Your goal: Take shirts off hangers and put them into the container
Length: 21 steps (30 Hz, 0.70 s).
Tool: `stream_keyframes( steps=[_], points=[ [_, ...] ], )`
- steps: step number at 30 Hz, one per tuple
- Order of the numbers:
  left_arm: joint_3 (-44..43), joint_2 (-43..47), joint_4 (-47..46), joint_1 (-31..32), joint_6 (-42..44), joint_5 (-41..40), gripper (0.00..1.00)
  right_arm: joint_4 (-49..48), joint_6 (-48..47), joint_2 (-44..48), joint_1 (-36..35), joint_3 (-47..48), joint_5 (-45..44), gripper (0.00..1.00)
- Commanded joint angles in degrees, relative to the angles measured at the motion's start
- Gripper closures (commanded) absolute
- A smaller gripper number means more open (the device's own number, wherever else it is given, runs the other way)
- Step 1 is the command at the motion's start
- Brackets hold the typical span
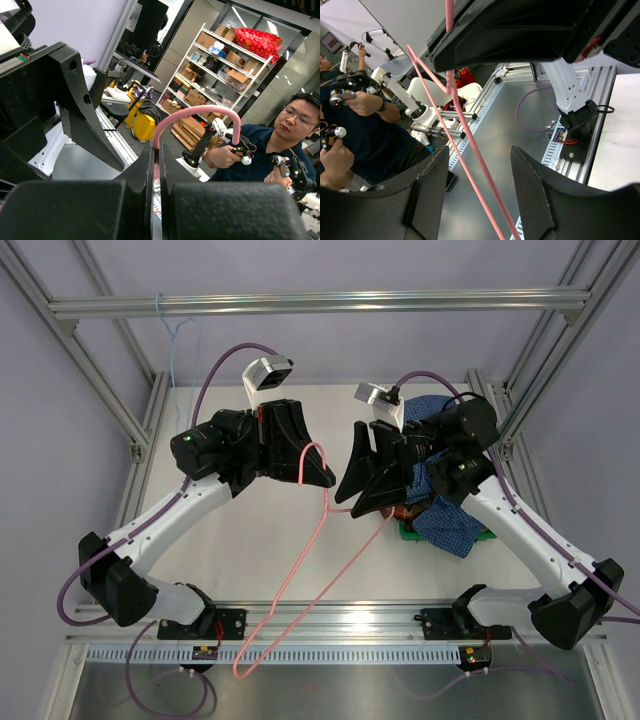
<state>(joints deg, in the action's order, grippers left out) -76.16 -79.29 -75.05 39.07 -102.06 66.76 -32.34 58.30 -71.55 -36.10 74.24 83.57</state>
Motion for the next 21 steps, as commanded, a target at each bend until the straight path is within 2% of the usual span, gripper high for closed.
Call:
stream_keyframes(
  steps=[1,7,9,21],
  points=[
    [-2.8,-0.2,-7.4,0.2,-1.0,-2.3,1.0,-2.4,0.3,-0.3,-1.2,2.7,0.8,0.44],
    [-3.6,-0.5,-7.1,0.3,-0.9,-2.2,1.0,-2.7,0.1,0.4,-1.9,1.6,0.3,0.52],
    [-4.0,-1.0,-7.7,0.3,-1.1,-2.3,1.0,-2.7,0.2,0.6,-2.6,1.3,0.3,0.59],
    [-6.5,-3.5,-10.4,0.2,-3.7,-2.4,1.0,-2.7,0.6,2.6,-4.8,0.3,0.1,0.64]
  ],
)
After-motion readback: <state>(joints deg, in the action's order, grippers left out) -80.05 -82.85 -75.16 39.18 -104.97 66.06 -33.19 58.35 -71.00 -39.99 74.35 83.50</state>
